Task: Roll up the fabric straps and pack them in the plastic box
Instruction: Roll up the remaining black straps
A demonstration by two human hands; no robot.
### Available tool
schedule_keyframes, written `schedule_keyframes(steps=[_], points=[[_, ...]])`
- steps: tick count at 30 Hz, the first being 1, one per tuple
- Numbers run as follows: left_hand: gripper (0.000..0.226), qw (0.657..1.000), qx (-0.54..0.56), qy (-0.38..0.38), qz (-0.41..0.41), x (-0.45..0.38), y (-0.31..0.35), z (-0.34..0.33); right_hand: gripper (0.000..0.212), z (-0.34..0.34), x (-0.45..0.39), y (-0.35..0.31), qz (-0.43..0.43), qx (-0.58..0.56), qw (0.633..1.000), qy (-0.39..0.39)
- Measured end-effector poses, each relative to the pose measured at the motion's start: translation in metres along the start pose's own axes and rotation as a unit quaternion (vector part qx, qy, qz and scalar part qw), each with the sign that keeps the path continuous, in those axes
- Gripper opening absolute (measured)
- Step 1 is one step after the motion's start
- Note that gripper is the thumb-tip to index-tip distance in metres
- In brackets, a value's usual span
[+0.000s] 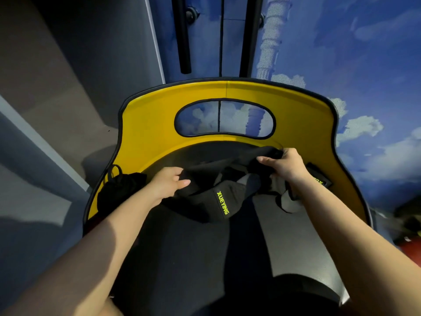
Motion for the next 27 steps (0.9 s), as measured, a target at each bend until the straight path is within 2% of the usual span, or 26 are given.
schedule_keyframes(steps=[3,5,6,8,9,10,11,12,14,15,17,18,20,23,25,27], points=[[0.050,0.994,-0.096,0.042,-0.031,0.003,0.005,-0.003,0.015,0.002,0.003,-0.002,0.024,0.059,0.998,-0.003],[0.040,0.978,-0.142,0.135,-0.071,0.015,0.017,-0.001,0.012,-0.003,0.005,-0.002,0.028,0.064,0.997,-0.019],[0.036,0.960,-0.163,0.203,-0.099,0.025,0.025,0.001,0.012,-0.006,0.006,-0.002,0.021,0.054,0.998,-0.028],[0.023,0.893,-0.215,0.334,-0.212,0.047,0.047,0.001,0.014,-0.013,0.007,0.000,-0.006,0.029,0.999,-0.041],[0.019,0.854,-0.237,0.360,-0.290,0.060,0.059,-0.003,0.015,-0.016,0.008,0.002,-0.024,0.014,0.999,-0.046],[0.021,0.819,-0.269,0.354,-0.362,0.070,0.071,-0.011,0.015,-0.018,0.008,0.003,-0.043,-0.007,0.998,-0.049],[0.027,0.811,-0.302,0.308,-0.396,0.078,0.080,-0.022,0.016,-0.020,0.009,0.005,-0.060,-0.034,0.996,-0.054],[0.038,0.830,-0.328,0.241,-0.382,0.080,0.085,-0.034,0.017,-0.023,0.010,0.007,-0.075,-0.065,0.993,-0.060],[0.068,0.868,-0.378,0.134,-0.292,0.071,0.083,-0.052,0.017,-0.026,0.013,0.008,-0.101,-0.124,0.984,-0.076],[0.079,0.871,-0.405,0.108,-0.256,0.067,0.079,-0.060,0.014,-0.027,0.015,0.008,-0.117,-0.148,0.978,-0.085],[0.088,0.869,-0.431,0.093,-0.223,0.062,0.076,-0.068,0.009,-0.030,0.017,0.010,-0.148,-0.178,0.967,-0.109],[0.086,0.875,-0.426,0.090,-0.212,0.060,0.075,-0.070,0.007,-0.031,0.017,0.011,-0.161,-0.186,0.962,-0.121],[0.075,0.907,-0.370,0.071,-0.188,0.057,0.076,-0.071,0.005,-0.033,0.018,0.012,-0.176,-0.195,0.954,-0.142],[0.044,0.959,-0.229,0.048,-0.161,0.052,0.075,-0.070,0.008,-0.031,0.017,0.013,-0.183,-0.193,0.952,-0.154],[0.021,0.973,-0.158,0.061,-0.156,0.051,0.071,-0.068,0.013,-0.027,0.013,0.016,-0.171,-0.181,0.958,-0.143],[0.010,0.977,-0.122,0.071,-0.157,0.052,0.069,-0.064,0.013,-0.025,0.009,0.020,-0.157,-0.172,0.964,-0.126]])
Point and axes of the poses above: each hand's wrist, its own x-axis away from the middle knuckle, its own z-axis out of the back of the hand, y = z × x, the point moved 3 cm from there along -x, towards the middle knuckle, and after that the axes turned 15 degrees about -x, right-handed, at the moved point
